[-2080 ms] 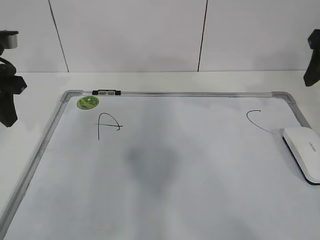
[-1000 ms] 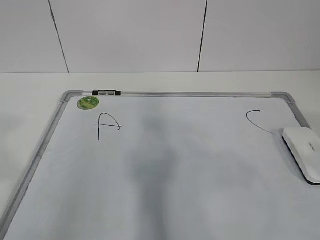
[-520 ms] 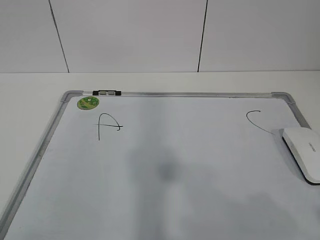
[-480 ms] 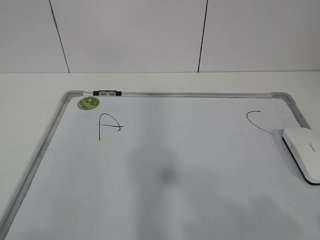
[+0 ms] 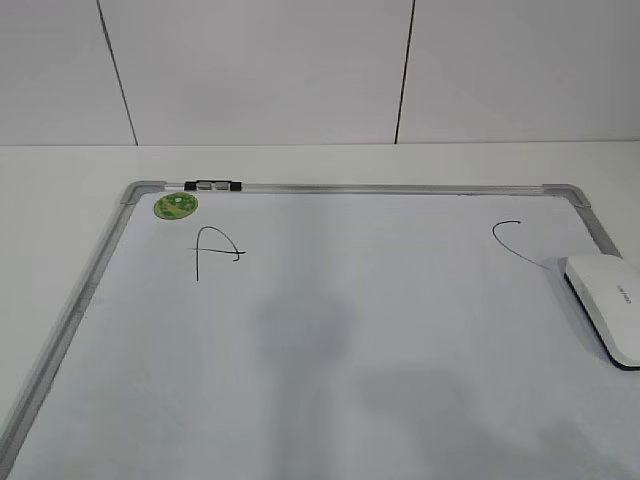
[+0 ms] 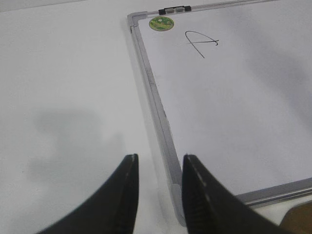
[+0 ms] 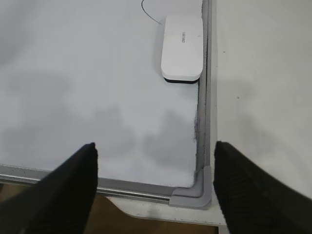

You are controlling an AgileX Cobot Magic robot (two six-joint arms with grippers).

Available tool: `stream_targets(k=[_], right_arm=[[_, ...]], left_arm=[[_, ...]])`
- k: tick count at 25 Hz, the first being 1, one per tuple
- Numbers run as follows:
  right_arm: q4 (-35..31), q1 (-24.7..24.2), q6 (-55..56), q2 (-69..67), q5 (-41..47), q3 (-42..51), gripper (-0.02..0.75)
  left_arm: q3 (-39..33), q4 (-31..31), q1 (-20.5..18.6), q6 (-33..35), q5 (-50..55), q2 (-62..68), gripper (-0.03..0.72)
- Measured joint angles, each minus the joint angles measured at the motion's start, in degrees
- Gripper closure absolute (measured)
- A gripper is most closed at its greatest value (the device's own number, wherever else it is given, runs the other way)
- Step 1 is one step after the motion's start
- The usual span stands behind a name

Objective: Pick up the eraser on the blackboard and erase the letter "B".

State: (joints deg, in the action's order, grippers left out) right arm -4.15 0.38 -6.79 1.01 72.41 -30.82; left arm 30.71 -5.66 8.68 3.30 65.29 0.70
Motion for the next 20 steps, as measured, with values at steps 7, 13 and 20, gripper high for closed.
stream_targets(k=[7,13,20], right_arm=[[0.9,0.0,0.0,0.0,-5.1,2.0,0.166],[1.3,0.0,0.0,0.0,-5.6,2.3,0.166],[1.4,0.0,0.1,0.0,-5.8,2.3,0.166]], left_arm=[[-0.6,0.1,0.0,0.0,-1.4,0.0,0.452],[-0.6,0.1,0.0,0.0,-1.4,0.0,0.452],[-0.8,0.1,0.0,0.0,-1.7,0.0,0.452]])
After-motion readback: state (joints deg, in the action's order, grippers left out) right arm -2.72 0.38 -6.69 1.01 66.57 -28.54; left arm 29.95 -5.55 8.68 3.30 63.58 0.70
